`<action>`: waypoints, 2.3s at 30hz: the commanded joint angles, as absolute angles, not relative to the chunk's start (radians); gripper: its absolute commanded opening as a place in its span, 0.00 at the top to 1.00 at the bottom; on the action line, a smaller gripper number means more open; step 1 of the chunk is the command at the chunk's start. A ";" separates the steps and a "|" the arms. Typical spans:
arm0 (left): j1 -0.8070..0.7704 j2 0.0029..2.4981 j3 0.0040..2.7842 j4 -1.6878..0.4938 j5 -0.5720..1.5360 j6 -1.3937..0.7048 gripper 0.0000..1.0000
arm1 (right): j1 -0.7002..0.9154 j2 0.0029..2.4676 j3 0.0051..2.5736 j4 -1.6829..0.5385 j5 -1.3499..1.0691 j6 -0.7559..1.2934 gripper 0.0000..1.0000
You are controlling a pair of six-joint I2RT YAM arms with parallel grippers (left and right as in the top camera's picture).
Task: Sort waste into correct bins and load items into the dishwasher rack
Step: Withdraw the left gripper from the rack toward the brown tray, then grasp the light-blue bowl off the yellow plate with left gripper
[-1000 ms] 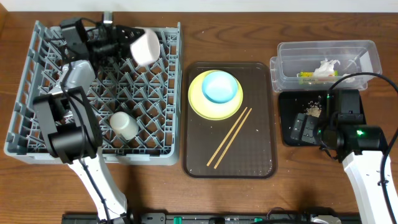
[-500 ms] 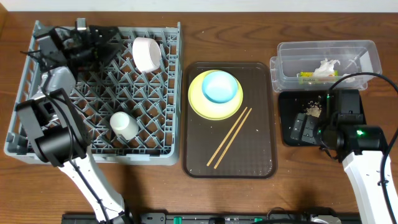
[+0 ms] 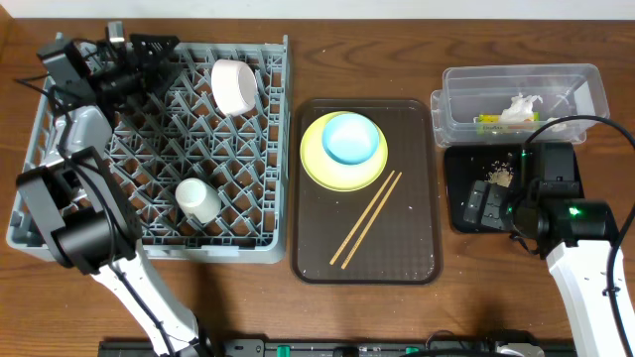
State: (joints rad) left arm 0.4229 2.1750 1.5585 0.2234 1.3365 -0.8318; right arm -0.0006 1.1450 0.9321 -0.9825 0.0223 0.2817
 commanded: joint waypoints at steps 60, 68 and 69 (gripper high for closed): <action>-0.656 2.055 1.558 -0.623 0.020 -0.082 0.14 | -0.015 1.144 0.937 -0.992 0.026 0.286 0.01; -0.658 2.101 1.558 -0.620 0.010 -0.082 0.52 | -0.015 1.144 0.937 -0.992 0.026 0.286 0.01; -0.658 2.101 1.558 -0.620 0.010 -0.082 0.59 | -0.015 1.144 0.937 -0.992 0.026 0.286 0.01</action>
